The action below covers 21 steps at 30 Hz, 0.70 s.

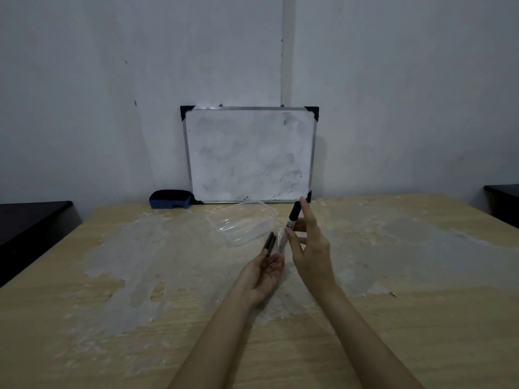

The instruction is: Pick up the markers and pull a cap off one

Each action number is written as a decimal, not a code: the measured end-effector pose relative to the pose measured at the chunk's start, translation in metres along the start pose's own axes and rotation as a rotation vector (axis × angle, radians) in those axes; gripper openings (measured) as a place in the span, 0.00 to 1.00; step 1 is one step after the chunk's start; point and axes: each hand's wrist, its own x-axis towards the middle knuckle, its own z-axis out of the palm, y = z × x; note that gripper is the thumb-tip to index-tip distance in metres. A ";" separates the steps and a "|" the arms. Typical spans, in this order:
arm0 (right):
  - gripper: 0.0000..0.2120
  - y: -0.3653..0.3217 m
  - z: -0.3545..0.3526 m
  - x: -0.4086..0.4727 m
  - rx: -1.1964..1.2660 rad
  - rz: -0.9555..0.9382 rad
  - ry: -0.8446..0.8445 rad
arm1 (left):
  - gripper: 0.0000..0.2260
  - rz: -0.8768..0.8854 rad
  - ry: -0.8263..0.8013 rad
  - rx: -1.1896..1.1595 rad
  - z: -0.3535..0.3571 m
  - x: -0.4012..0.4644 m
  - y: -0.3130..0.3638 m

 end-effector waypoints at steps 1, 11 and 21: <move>0.28 0.001 0.000 0.000 0.003 0.009 -0.003 | 0.13 -0.002 0.001 0.004 0.000 0.000 0.000; 0.29 0.012 -0.002 0.000 0.147 0.291 0.108 | 0.10 0.019 0.003 0.096 0.001 0.000 -0.001; 0.26 0.013 -0.013 0.006 0.486 0.574 0.370 | 0.04 0.148 0.002 0.224 0.003 -0.005 0.001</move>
